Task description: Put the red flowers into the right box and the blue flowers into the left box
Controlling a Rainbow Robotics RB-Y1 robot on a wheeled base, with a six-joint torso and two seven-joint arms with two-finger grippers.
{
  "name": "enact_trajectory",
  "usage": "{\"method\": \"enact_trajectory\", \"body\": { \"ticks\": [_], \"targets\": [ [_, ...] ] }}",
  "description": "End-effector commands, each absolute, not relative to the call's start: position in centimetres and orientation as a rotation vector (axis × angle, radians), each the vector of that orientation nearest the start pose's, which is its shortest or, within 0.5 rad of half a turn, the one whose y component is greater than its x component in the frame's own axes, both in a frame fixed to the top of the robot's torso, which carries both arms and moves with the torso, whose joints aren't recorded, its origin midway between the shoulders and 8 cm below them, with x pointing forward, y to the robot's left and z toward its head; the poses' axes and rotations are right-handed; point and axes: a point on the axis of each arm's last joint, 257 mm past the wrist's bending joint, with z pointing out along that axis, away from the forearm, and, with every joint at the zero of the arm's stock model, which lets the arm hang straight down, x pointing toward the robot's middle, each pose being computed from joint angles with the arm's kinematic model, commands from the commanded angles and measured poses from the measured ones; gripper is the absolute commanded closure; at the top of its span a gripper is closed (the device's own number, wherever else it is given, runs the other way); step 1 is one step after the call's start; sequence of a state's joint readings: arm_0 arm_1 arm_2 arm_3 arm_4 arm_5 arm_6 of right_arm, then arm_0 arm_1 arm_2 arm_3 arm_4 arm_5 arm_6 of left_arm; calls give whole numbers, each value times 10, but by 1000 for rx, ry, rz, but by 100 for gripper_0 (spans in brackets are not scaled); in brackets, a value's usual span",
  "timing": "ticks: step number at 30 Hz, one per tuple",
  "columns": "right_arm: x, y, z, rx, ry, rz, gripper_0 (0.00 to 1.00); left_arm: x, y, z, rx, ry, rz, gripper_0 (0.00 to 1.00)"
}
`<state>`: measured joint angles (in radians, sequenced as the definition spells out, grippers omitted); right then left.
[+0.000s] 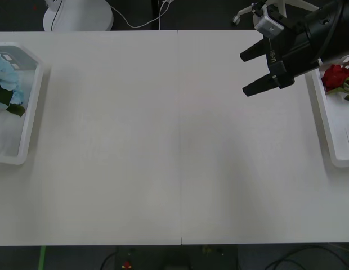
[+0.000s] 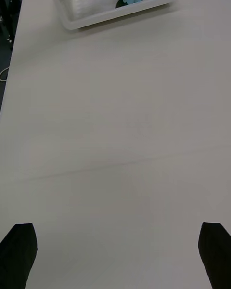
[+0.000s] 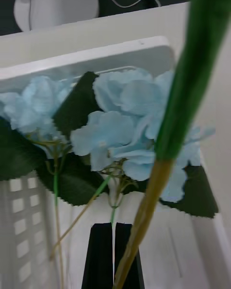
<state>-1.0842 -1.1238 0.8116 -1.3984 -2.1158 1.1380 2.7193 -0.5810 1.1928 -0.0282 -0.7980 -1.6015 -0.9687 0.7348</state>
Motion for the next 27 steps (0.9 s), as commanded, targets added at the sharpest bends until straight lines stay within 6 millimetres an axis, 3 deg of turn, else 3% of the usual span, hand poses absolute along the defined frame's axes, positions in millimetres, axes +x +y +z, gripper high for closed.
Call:
{"method": "enact_trajectory", "body": {
  "ticks": [1, 11, 18, 22, 23, 24, 25, 26, 27],
  "targets": [
    [490, -149, -55, -1610, 1690, 498, 3, 532, 632, -102, 223, 2226, 203, 100],
    [490, -149, -53, -1601, 1690, 510, 3, 512, 655, -144, 189, 2366, 318, 100],
    [489, -143, -56, -1611, 1683, 517, 3, 472, 683, -195, 47, 2494, 321, 100],
    [488, -143, -59, -1630, 1680, 503, 3, 477, 679, -211, 21, 2489, 317, 99],
    [488, -143, -59, -1630, 1681, 501, 3, 479, 677, -215, 19, 2487, 320, 52],
    [488, -143, -59, -1631, 1681, 500, 3, 480, 677, -218, 19, 2486, 324, 28],
    [489, -142, -58, -1628, 1677, 500, 3, 481, 675, -220, 17, 2485, 325, 11],
    [489, -142, -57, -1627, 1677, 498, 3, 483, 674, -222, 15, 2482, 325, 0],
    [489, -142, -57, -1627, 1677, 498, 3, 485, 673, -223, 16, 2476, 323, 0]
  ]
}}
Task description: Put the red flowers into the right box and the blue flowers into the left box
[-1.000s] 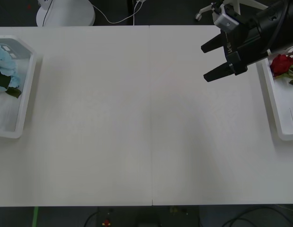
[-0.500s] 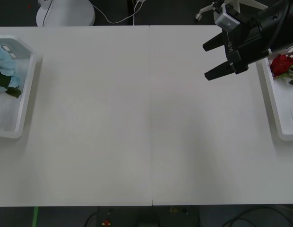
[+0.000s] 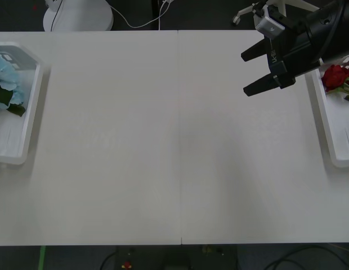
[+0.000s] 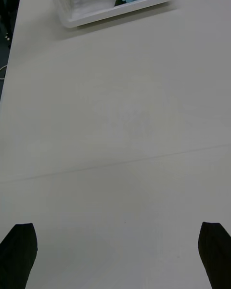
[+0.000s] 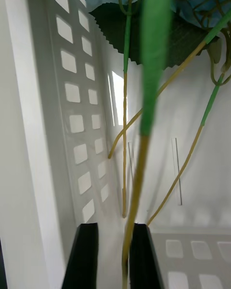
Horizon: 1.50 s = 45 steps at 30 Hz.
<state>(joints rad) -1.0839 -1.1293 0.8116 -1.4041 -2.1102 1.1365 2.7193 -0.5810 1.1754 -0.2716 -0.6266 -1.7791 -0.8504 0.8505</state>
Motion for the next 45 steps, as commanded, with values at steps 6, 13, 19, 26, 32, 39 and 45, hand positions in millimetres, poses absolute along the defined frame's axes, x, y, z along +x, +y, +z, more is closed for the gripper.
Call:
{"method": "enact_trajectory", "body": {
  "ticks": [6, 13, 19, 26, 32, 39, 45],
  "targets": [
    [489, -142, -57, -1627, 1677, 498, 3, 498, 649, -218, 52, 2457, 249, 0],
    [489, -142, -57, -1627, 1677, 498, 3, 521, 592, -173, 121, 2396, 26, 0],
    [489, -142, -57, -1627, 1677, 498, 3, 523, 544, -135, 286, 2389, -80, 0],
    [489, -142, -57, -1627, 1677, 498, 3, 511, 494, -90, 553, 2350, -75, 0],
    [489, -142, -57, -1627, 1677, 498, 3, 505, 437, -66, 722, 2208, -50, 0],
    [489, -142, -57, -1627, 1677, 498, 3, 491, 368, -65, 823, 2111, -82, 0],
    [489, -142, -57, -1627, 1677, 498, 3, 481, 303, -63, 807, 2055, -356, 0]
  ]
}}
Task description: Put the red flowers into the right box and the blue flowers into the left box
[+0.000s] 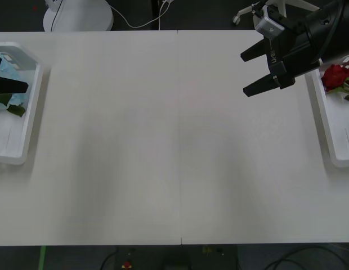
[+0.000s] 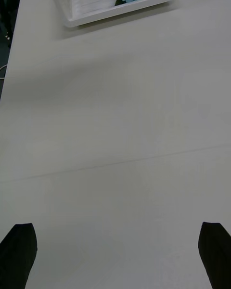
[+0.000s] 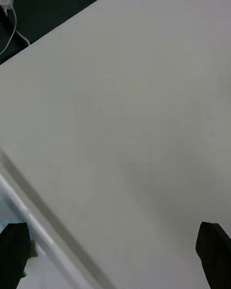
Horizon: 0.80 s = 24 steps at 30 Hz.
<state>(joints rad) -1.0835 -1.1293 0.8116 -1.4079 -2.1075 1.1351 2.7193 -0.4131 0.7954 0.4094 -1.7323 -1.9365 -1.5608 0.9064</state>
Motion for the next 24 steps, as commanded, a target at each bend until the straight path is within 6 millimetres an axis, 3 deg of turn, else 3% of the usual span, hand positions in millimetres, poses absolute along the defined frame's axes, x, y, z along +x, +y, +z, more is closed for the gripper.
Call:
{"method": "enact_trajectory", "body": {
  "ticks": [1, 7, 12, 17, 24],
  "targets": [
    [489, -142, -57, -1627, 1677, 498, 3, 481, 294, -63, 806, 2049, -389, 0],
    [489, -142, -57, -1627, 1677, 498, 3, 477, 241, -69, 819, 2037, -538, 0],
    [489, -142, -57, -1627, 1677, 498, 3, 475, 223, -73, 824, 2037, -591, 0],
    [489, -142, -57, -1627, 1677, 498, 3, 467, 199, -65, 741, 2018, -783, 0],
    [489, -142, -57, -1627, 1677, 498, 3, 466, 158, -38, 659, 1853, -1088, 0]
  ]
}}
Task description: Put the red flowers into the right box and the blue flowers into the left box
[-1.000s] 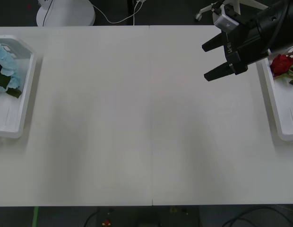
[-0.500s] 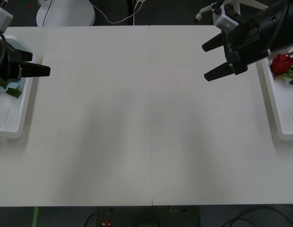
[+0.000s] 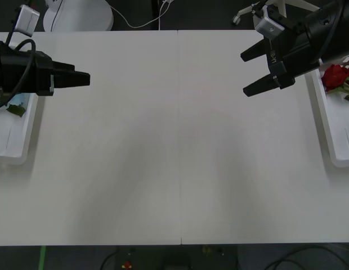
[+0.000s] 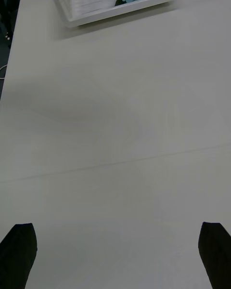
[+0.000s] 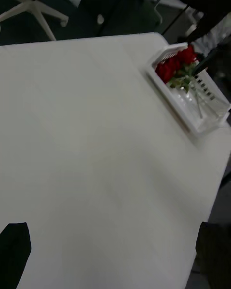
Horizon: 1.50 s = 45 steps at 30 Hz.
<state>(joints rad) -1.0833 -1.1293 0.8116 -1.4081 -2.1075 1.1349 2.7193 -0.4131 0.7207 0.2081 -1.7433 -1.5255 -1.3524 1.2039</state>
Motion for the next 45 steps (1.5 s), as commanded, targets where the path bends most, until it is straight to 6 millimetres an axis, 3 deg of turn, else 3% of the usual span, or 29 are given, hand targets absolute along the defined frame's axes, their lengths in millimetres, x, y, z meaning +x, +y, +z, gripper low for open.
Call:
{"method": "enact_trajectory", "body": {
  "ticks": [1, 5, 9, 11, 15, 22, 29, 33, 39, 45],
  "targets": [
    [489, -142, -57, -1627, 1677, 498, 3, 466, 153, -34, 649, 1828, -1132, 0],
    [489, -142, -57, -1627, 1677, 498, 3, 475, 133, -10, 616, 1684, -1251, 0],
    [489, -142, -57, -1627, 1677, 498, 3, 508, 124, 8, 618, 1528, -1103, 0],
    [489, -142, -57, -1627, 1677, 498, 3, 527, 123, 14, 647, 1447, -943, 0],
    [489, -142, -57, -1627, 1677, 498, 3, 562, 145, 20, 699, 1315, -588, 0],
    [489, -142, -57, -1627, 1677, 498, 3, 612, 207, 20, 834, 1150, 7, 0],
    [489, -142, -57, -1627, 1677, 498, 3, 630, 261, -19, 981, 1182, 301, 0],
    [489, -142, -57, -1627, 1677, 498, 3, 641, 289, -26, 1023, 1247, 464, 0],
    [489, -142, -57, -1627, 1677, 498, 3, 642, 308, -59, 1031, 1436, 577, 0],
    [489, -142, -57, -1627, 1677, 498, 3, 630, 317, -100, 1094, 1615, 688, 0]
  ]
}}
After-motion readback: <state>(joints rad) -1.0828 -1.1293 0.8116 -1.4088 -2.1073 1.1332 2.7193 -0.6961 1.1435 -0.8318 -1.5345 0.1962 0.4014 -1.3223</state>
